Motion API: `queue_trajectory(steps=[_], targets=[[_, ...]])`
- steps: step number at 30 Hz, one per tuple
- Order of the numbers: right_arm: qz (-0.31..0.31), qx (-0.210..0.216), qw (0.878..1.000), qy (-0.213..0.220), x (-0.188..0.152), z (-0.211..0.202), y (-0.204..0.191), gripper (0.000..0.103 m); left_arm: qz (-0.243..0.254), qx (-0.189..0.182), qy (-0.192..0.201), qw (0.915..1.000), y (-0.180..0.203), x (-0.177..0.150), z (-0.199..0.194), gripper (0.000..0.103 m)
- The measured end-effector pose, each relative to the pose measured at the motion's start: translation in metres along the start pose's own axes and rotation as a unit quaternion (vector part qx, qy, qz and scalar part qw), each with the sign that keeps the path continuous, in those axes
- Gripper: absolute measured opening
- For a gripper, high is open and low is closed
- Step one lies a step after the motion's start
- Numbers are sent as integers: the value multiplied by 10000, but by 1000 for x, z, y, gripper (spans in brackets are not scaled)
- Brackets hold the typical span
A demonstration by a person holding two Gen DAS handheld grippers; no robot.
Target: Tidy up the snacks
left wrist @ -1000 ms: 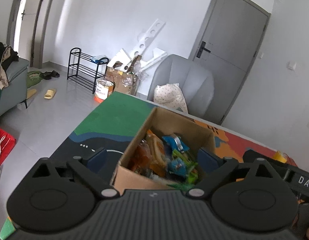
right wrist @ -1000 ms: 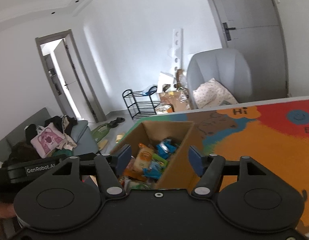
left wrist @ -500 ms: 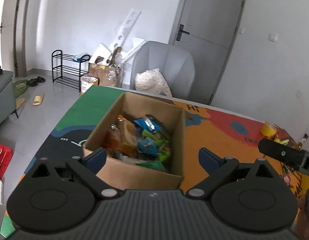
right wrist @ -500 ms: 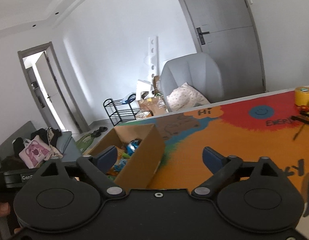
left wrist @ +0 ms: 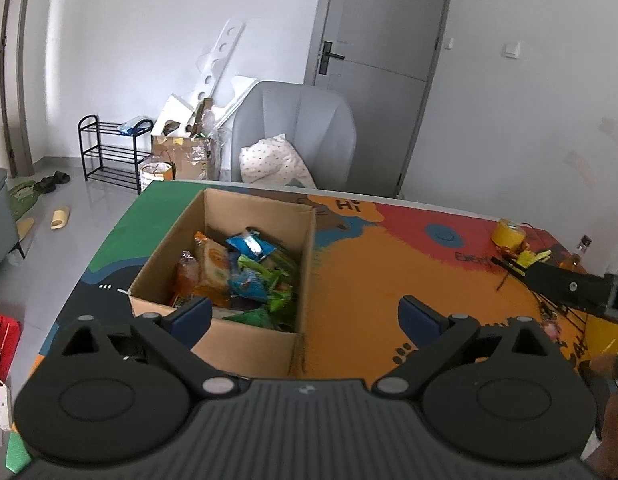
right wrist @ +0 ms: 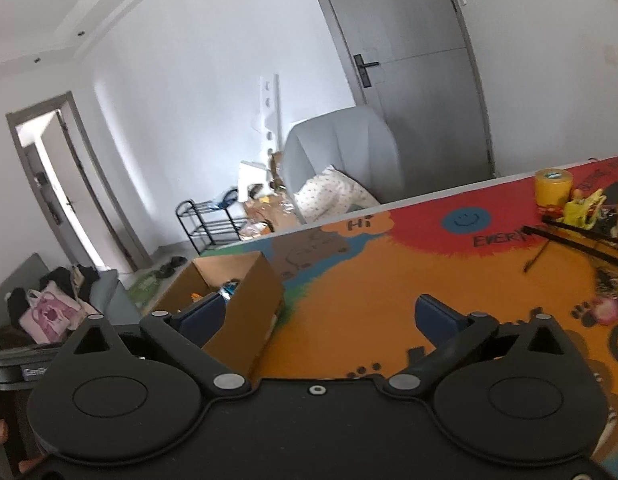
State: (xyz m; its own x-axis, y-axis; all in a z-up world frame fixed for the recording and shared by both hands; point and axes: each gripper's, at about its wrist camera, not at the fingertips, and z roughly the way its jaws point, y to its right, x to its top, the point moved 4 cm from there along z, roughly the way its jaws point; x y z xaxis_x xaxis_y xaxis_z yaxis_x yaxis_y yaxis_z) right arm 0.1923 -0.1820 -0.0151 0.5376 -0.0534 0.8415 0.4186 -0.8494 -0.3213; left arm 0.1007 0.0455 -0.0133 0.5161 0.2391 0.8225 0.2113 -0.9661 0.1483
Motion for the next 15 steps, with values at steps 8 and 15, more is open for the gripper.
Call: queue_trajectory(steps=[8,15], targets=[[-204,-188,9995,-116,2,-12,-9,103,156,26,102,9998,3,5,-21,103],[-460,-499,9973,-297,-1,-15,-18,103,216,68,220,9995,-7,7,-37,103]])
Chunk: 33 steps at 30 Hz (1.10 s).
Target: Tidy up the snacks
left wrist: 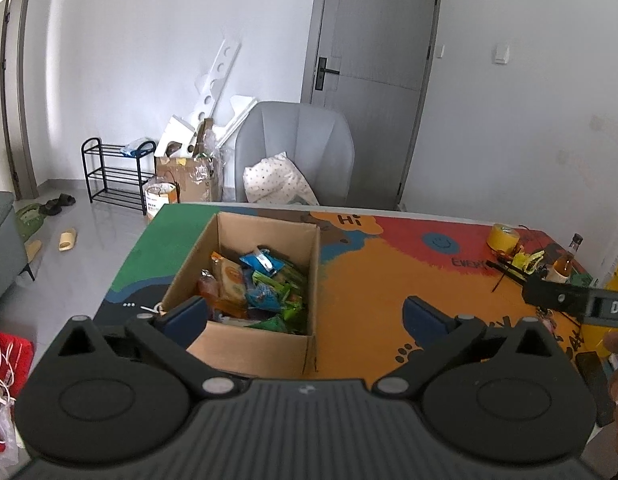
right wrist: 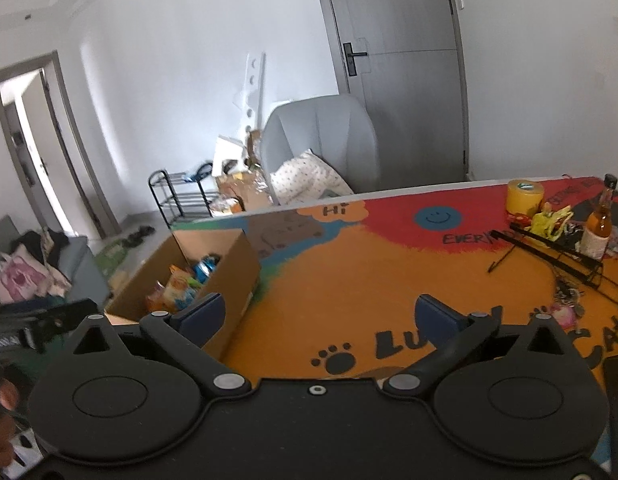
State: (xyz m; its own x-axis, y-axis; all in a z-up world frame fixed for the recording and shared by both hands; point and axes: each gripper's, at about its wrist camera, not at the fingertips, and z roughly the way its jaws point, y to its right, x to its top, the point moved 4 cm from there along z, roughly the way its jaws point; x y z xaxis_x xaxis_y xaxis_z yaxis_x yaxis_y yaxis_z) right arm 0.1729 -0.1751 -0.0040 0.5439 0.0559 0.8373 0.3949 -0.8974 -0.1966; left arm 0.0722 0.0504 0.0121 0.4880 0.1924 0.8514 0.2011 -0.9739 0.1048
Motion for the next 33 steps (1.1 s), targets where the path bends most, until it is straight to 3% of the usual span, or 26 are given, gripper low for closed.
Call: queue_trajectory(steps=[33], targets=[[-118,-180,9996,-170,-8,-13,4,103,118,17,82,9999,-10,-11,-16,103]])
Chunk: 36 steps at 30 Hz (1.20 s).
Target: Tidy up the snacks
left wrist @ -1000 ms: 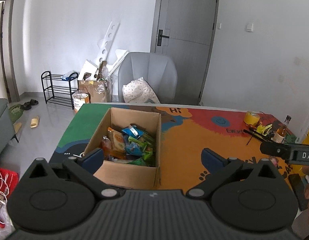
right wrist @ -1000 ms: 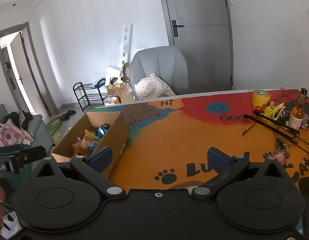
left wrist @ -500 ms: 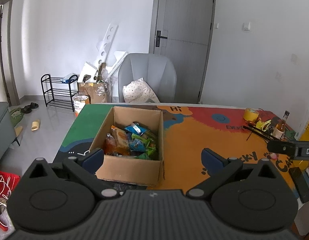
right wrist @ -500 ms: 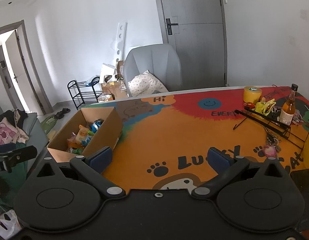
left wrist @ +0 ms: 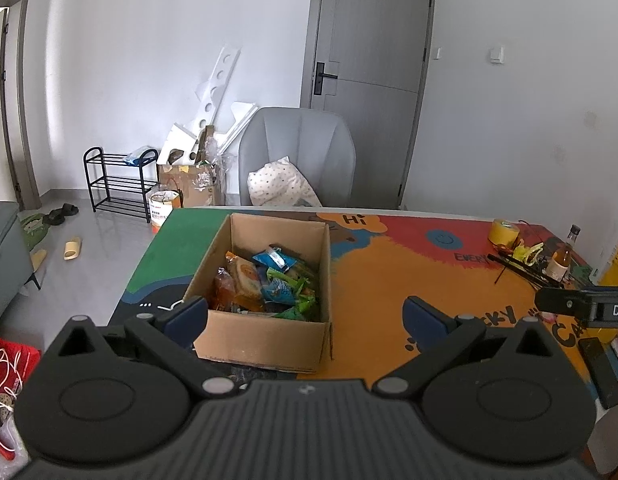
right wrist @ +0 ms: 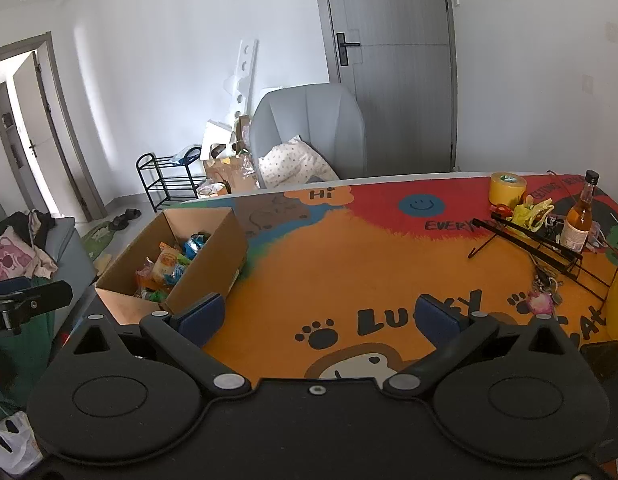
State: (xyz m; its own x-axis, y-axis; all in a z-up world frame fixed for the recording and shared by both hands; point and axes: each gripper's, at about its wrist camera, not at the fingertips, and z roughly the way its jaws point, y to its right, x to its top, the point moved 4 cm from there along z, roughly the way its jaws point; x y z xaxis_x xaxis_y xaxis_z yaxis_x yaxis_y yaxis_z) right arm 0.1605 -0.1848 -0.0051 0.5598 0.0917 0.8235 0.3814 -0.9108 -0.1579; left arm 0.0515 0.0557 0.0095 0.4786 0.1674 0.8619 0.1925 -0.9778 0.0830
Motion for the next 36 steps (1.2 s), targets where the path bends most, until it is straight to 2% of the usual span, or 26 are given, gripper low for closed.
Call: queue_trajectory(steps=[12,15,36], targets=[[-40,29,10000,-18,2,1,0,103,-7,-25,-24,10000,0,0,1,103],[-26,80,10000,-23,1,2,0,103,29,83,32,10000,0,0,0,103],[-61,24,10000,-40,-1,2,-1,103,28,10,-40,10000,-2,0,3,103]])
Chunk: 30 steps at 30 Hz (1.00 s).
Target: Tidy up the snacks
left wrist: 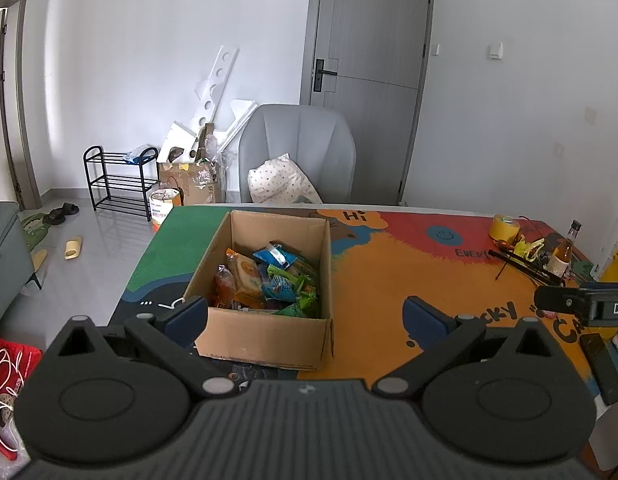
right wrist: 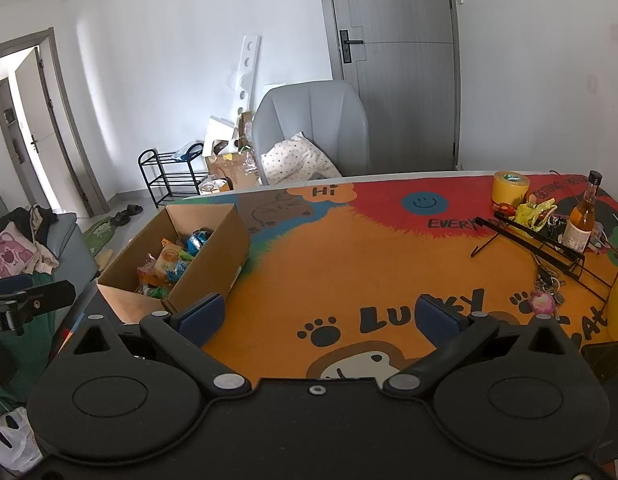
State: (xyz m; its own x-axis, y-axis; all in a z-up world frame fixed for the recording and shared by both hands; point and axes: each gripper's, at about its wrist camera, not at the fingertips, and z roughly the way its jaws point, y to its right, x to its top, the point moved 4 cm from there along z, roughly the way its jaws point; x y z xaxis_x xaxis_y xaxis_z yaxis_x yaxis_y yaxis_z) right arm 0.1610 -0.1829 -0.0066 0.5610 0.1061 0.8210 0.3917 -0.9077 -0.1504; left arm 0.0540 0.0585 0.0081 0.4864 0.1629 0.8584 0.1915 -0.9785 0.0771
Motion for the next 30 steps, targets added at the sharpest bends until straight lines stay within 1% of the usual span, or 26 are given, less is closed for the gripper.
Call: queue_trajectory(steps=[30], targets=[[-83,34,10000,17,3,-2,-3,103,114,-67,12,9999,4,-3,-2,103]])
